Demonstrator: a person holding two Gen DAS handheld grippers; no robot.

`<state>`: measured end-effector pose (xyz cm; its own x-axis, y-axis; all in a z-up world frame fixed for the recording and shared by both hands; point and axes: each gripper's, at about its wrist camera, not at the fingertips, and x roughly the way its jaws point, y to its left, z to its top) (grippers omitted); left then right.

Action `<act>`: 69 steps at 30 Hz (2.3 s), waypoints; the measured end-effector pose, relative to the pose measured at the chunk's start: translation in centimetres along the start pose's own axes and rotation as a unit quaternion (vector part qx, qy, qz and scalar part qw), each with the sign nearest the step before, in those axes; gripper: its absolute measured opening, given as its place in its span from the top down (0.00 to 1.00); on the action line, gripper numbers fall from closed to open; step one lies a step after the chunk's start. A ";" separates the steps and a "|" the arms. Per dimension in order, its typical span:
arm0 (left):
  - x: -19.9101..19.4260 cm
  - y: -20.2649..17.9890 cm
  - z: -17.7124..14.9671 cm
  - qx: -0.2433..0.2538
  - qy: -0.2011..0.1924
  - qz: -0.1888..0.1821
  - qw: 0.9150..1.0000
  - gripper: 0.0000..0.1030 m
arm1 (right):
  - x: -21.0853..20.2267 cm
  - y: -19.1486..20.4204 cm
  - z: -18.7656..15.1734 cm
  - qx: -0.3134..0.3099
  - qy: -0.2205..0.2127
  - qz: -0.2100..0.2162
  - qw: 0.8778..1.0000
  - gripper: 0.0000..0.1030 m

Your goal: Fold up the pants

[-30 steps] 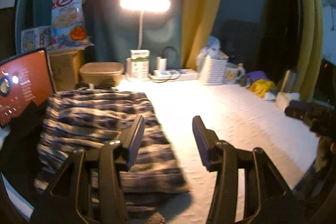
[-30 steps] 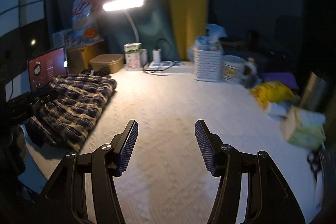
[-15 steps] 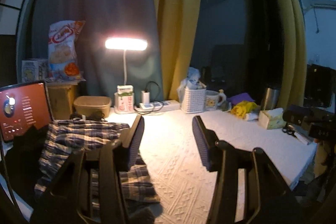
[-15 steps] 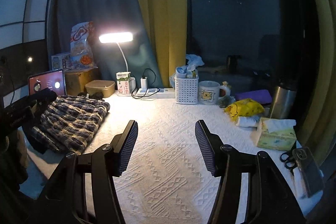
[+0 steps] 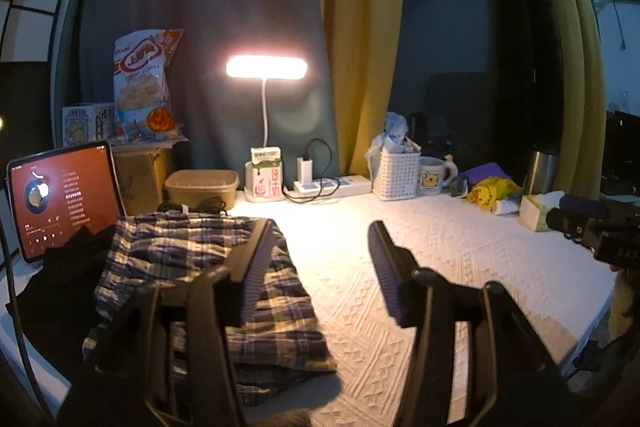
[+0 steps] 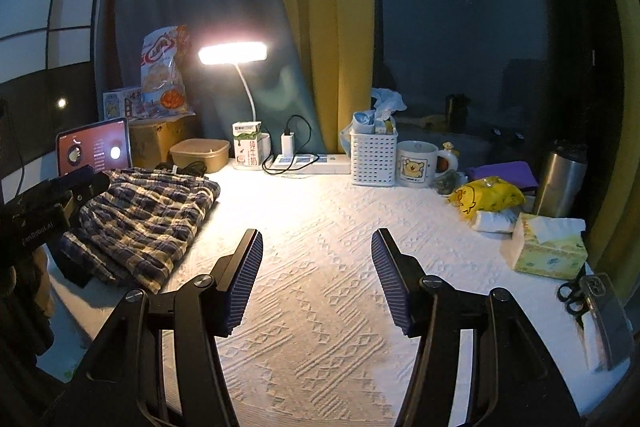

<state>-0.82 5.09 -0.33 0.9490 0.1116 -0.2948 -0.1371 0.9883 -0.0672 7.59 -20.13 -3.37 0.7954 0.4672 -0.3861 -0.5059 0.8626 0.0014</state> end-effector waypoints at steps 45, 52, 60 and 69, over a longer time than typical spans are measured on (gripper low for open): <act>-0.7 1.0 -0.8 -0.028 -0.006 -0.002 1.000 0.16 | 1.5 1.4 -0.7 -0.009 0.014 0.001 1.000 0.42; -0.7 0.9 -0.8 -0.028 -0.006 -0.002 1.000 0.16 | 1.6 1.4 -0.9 -0.010 0.017 0.002 1.000 0.42; -0.8 1.0 -0.9 -0.030 -0.008 0.003 1.000 0.16 | 1.6 1.4 -0.9 -0.010 0.017 0.003 1.000 0.42; -0.7 0.9 -1.0 -0.029 -0.007 0.004 1.000 0.16 | 1.7 1.3 -0.9 -0.010 0.019 0.003 1.000 0.42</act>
<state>-1.91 5.81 -1.09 0.9515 0.1209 -0.2829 -0.1602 0.9798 -0.1199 7.93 -18.39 -4.85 0.7795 0.4639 -0.4209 -0.5172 0.8557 -0.0147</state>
